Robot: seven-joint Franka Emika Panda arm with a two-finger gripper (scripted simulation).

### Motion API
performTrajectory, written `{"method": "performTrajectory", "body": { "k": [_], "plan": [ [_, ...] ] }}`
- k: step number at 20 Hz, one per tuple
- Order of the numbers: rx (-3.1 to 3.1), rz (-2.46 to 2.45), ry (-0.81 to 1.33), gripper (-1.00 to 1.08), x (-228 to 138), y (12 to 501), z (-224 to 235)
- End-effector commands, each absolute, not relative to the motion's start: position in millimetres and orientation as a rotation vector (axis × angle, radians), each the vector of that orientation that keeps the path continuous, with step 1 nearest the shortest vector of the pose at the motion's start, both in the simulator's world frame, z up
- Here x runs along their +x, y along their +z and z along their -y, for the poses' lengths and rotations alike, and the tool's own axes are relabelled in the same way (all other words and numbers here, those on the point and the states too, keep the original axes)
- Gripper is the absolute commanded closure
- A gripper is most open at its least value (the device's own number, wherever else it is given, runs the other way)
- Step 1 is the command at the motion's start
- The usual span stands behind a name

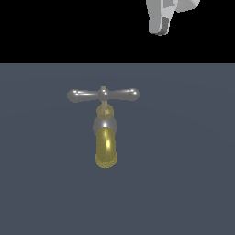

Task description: Turn on the faucet by rotating a designated handle.

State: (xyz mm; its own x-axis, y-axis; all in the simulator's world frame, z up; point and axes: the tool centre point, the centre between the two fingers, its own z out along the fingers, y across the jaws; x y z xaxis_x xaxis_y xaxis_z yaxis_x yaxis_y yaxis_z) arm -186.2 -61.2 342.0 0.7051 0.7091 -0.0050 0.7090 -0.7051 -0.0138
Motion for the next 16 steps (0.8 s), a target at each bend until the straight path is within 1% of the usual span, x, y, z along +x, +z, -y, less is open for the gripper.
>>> {"method": "performTrajectory", "body": {
  "k": [1,16],
  "plan": [
    [-2.853,1.294,0.015,1.08,-179,331,64],
    [-2.579,1.791,0.011,1.08,-136,269,72]
  ]
}}
